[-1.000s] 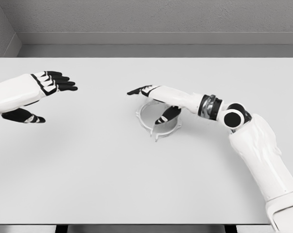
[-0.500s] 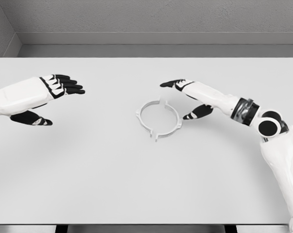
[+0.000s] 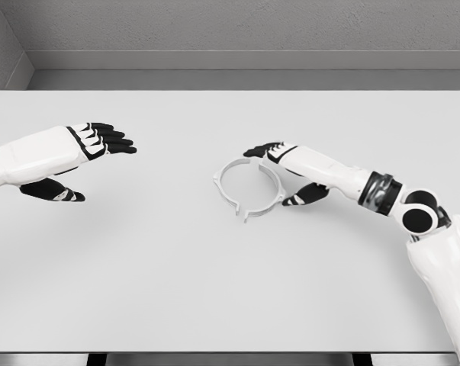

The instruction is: Assemble PVC drainage pipe clamps

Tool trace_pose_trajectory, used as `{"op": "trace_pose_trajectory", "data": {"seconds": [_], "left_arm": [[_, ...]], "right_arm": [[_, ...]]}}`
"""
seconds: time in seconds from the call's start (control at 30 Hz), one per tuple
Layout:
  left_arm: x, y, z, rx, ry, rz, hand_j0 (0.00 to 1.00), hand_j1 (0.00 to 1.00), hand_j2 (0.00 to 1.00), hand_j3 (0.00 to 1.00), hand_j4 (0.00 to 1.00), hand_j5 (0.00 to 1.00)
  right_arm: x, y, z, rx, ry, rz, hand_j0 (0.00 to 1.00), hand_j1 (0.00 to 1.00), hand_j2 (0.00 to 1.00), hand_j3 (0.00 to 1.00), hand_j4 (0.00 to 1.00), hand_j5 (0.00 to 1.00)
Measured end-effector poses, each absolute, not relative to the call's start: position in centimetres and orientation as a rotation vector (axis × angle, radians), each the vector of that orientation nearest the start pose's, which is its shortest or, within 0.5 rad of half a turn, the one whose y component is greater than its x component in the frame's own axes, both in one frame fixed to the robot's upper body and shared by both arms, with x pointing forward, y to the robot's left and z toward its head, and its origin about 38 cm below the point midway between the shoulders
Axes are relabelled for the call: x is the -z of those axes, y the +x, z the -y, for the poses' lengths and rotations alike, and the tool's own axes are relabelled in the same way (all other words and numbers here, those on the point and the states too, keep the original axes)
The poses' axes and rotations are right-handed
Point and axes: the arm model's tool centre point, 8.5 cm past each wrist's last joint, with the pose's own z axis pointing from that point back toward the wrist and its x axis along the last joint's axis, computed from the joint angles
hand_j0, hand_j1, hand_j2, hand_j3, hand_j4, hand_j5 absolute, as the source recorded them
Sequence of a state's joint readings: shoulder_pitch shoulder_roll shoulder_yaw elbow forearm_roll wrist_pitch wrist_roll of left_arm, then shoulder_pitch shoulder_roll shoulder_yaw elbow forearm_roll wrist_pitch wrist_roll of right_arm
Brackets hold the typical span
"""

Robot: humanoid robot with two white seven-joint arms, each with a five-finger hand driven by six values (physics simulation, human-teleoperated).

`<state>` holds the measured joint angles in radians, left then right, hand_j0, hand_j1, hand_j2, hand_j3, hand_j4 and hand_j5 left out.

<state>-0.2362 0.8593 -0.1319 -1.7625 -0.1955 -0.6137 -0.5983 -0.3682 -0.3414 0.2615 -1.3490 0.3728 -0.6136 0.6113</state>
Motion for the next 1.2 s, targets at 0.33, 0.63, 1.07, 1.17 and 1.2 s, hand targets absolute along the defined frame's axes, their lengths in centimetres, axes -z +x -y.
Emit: {"op": "trace_pose_trajectory", "data": {"seconds": [0.33, 0.63, 1.07, 1.17, 1.2], "left_arm": [[-25.7, 35.8, -32.7, 1.913, 0.361, 1.677, 1.0, 1.0, 1.0, 1.0, 1.0, 1.0], [-25.7, 35.8, -32.7, 1.913, 0.362, 1.676, 1.0, 1.0, 1.0, 1.0, 1.0, 1.0], [-25.7, 35.8, -32.7, 1.913, 0.362, 1.676, 1.0, 1.0, 1.0, 1.0, 1.0, 1.0], [-25.7, 35.8, -32.7, 1.913, 0.362, 1.676, 1.0, 1.0, 1.0, 1.0, 1.0, 1.0], [-25.7, 35.8, -32.7, 1.913, 0.362, 1.676, 1.0, 1.0, 1.0, 1.0, 1.0, 1.0]], "right_arm": [[-12.4, 42.1, 21.3, -1.615, -0.021, 1.693, 1.0, 1.0, 1.0, 1.0, 1.0, 1.0], [-11.9, 42.9, 20.3, -1.617, -0.006, 1.681, 1.0, 1.0, 1.0, 1.0, 1.0, 1.0], [-11.3, 43.6, 19.6, -1.614, 0.001, 1.661, 1.0, 1.0, 1.0, 1.0, 1.0, 1.0], [-11.5, 43.8, 19.4, -1.614, -0.001, 1.667, 1.0, 1.0, 1.0, 1.0, 1.0, 1.0], [-11.6, 43.8, 19.4, -1.615, -0.002, 1.668, 1.0, 1.0, 1.0, 1.0, 1.0, 1.0]]}}
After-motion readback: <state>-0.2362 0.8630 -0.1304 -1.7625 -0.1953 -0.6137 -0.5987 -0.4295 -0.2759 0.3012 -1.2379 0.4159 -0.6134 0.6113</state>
